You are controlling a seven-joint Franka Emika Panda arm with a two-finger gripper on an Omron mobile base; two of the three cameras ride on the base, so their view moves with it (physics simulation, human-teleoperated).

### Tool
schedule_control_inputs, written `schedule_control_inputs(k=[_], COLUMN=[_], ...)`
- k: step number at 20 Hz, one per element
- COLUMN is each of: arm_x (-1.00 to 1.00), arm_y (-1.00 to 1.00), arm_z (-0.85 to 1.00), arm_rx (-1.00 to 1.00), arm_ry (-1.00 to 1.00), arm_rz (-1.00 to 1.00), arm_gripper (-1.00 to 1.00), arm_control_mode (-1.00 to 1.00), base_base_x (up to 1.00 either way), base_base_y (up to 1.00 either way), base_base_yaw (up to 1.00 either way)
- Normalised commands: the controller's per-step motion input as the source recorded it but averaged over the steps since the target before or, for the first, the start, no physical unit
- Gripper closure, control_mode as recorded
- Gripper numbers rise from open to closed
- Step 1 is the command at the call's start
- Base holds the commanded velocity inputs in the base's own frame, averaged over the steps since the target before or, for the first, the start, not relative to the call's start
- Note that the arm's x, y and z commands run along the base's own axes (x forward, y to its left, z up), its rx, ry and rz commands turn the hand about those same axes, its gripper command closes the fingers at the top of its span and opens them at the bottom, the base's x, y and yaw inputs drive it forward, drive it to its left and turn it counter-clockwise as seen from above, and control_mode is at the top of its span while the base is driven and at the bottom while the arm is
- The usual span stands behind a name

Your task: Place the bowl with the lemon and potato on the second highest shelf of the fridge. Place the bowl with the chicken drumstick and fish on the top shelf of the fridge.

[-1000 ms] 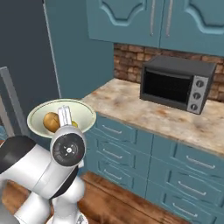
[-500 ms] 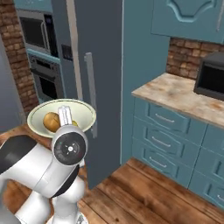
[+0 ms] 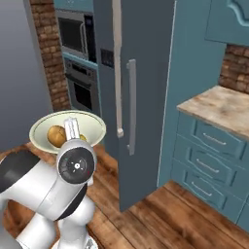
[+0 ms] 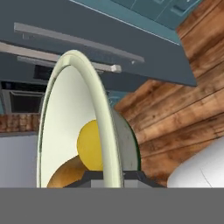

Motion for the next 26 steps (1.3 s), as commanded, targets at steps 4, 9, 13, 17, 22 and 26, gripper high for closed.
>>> schedule_control_inputs(k=[4, 9, 13, 17, 22, 26], arm_x=[0.00, 0.00, 0.00, 0.00, 0.00, 0.00], arm_y=[0.00, 0.00, 0.00, 0.00, 0.00, 0.00], arm_z=[0.00, 0.00, 0.00, 0.00, 0.00, 0.00], arm_rx=[0.00, 0.00, 0.00, 0.00, 0.00, 0.00], arm_ry=[0.00, 0.00, 0.00, 0.00, 0.00, 0.00], arm_rz=[0.00, 0.00, 0.00, 0.00, 0.00, 0.00], arm_gripper=[1.00, 1.00, 1.00, 1.00, 1.00, 1.00], arm_control_mode=[1.00, 1.00, 1.00, 1.00, 1.00, 1.00], base_base_x=[0.00, 0.32, 0.90, 1.00, 1.00, 1.00], base_base_y=[1.00, 1.00, 0.99, 0.42, 0.10, 0.04], base_base_yaw=[0.58, 0.46, 0.25, 0.18, 0.00, -0.07])
